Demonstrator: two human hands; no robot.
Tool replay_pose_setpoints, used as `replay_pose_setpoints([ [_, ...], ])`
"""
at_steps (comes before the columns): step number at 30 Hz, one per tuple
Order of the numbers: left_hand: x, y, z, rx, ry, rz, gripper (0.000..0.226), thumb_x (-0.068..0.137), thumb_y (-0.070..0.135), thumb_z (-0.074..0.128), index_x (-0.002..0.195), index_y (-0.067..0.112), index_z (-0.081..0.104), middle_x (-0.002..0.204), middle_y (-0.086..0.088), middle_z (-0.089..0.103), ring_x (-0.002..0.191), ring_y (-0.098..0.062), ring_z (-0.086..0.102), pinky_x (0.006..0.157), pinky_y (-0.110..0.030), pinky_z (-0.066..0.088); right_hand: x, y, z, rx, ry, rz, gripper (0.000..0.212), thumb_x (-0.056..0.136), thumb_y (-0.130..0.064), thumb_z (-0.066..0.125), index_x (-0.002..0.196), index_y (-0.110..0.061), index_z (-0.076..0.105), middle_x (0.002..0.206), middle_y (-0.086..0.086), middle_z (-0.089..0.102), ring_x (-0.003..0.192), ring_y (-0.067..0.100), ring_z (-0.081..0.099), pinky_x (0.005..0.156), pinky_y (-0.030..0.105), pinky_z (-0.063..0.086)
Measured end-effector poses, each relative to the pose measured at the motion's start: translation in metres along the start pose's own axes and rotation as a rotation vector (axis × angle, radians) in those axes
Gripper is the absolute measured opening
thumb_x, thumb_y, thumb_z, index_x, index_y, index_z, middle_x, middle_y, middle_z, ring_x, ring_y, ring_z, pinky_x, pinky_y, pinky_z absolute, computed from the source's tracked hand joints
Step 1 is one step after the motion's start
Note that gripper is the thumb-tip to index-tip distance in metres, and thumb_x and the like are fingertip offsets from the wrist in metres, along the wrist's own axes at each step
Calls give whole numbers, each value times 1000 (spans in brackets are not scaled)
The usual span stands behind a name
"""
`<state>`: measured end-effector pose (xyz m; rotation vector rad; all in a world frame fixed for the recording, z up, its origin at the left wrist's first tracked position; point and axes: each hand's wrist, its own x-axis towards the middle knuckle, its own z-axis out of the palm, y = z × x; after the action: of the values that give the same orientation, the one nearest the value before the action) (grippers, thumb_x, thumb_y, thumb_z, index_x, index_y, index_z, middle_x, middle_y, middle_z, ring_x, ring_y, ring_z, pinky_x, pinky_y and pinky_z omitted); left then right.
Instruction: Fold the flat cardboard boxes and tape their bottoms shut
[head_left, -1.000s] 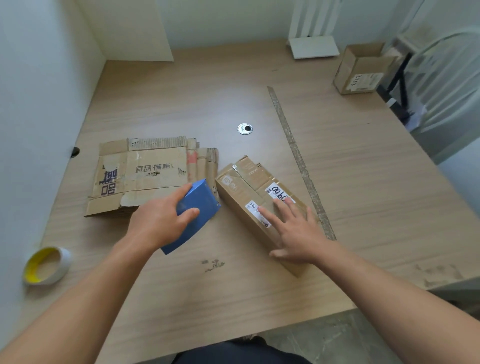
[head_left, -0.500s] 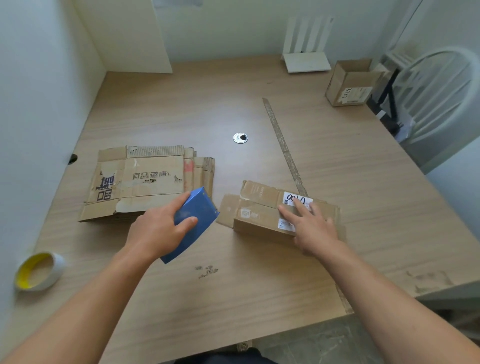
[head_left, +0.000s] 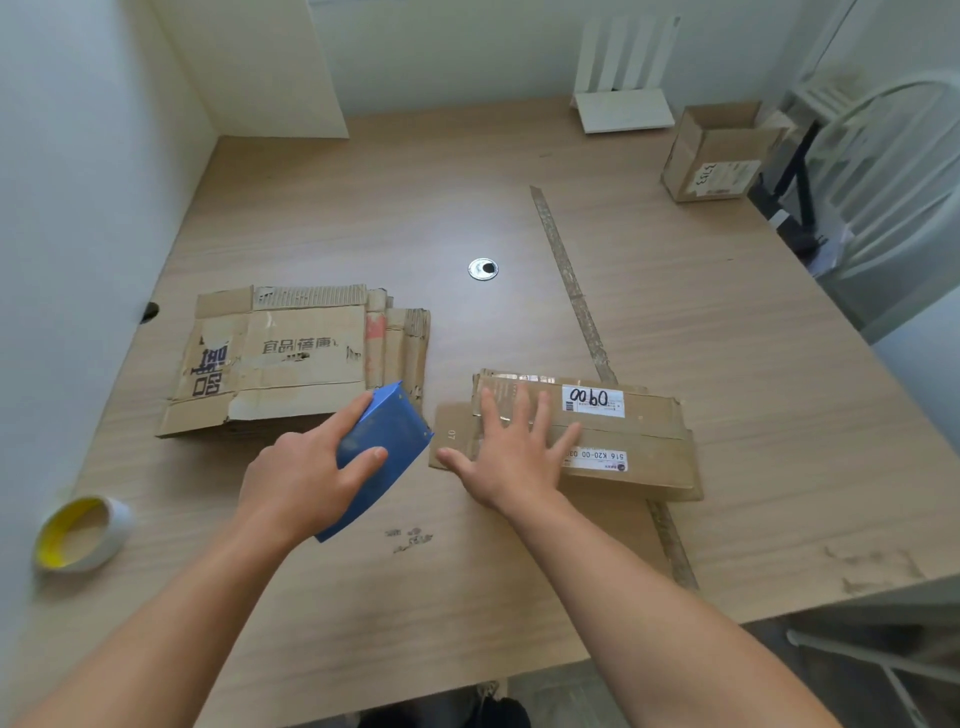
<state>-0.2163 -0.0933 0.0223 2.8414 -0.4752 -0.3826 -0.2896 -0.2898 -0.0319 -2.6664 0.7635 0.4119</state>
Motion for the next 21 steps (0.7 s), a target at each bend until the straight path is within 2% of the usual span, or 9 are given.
replay_pose_setpoints([
  [4,-4,-8,1,-18,15,-11,59,92,59,47,146,58,24,86,4,63,81,-25,59,66,-34,49,6,2,13,-23,78,-25,78,93,-59,44,156,-37,4,166,8,-10,150,34,-19,110,73,-10],
  [7,-3,-11,4,-46,13,-12,60,92,59,50,146,58,25,91,3,66,83,-26,59,69,-35,50,-6,16,11,-51,17,-190,76,93,-35,50,154,-41,5,166,4,-12,150,33,-21,113,69,-12],
  [10,-1,-11,5,-64,16,15,59,92,58,51,146,58,27,92,4,66,84,-25,59,69,-34,48,-25,42,9,-168,-49,-455,96,87,-5,49,153,-49,-5,164,-7,-22,146,31,-33,114,64,-17],
  [12,0,-12,4,-70,23,45,59,92,57,52,146,58,27,91,5,65,81,-23,59,67,-34,48,-31,59,6,-227,-87,-560,107,82,6,46,152,-50,-13,163,-16,-19,145,28,-35,115,60,-17],
  [14,0,-15,3,-72,31,69,60,91,57,52,145,58,26,90,6,66,79,-21,60,66,-34,50,-31,70,6,-211,-70,-591,105,86,-1,51,151,-51,-16,163,-20,-9,148,22,-28,118,56,-13],
  [15,0,-17,3,-69,35,74,60,91,57,52,145,59,26,89,7,66,79,-21,60,67,-34,51,-30,73,9,-182,-37,-594,101,90,-14,57,151,-51,-14,162,-17,-3,149,21,-21,120,55,-8],
  [17,-2,-22,4,-70,46,81,61,91,57,53,145,60,26,88,6,66,79,-22,60,67,-34,51,-25,75,15,-122,65,-575,94,86,-43,69,152,-51,2,156,-5,12,146,25,1,122,53,10],
  [18,-3,-24,5,-79,49,86,61,91,57,53,145,60,26,88,7,67,79,-22,60,68,-34,51,-22,73,17,-97,120,-574,91,81,-48,74,150,-49,15,152,1,22,141,27,11,119,54,21],
  [21,-8,-31,5,-101,64,128,63,85,66,46,144,60,27,83,10,66,77,-21,60,68,-35,51,-15,67,23,-111,206,-572,80,73,-38,81,141,-45,38,141,3,44,131,30,27,107,60,38],
])
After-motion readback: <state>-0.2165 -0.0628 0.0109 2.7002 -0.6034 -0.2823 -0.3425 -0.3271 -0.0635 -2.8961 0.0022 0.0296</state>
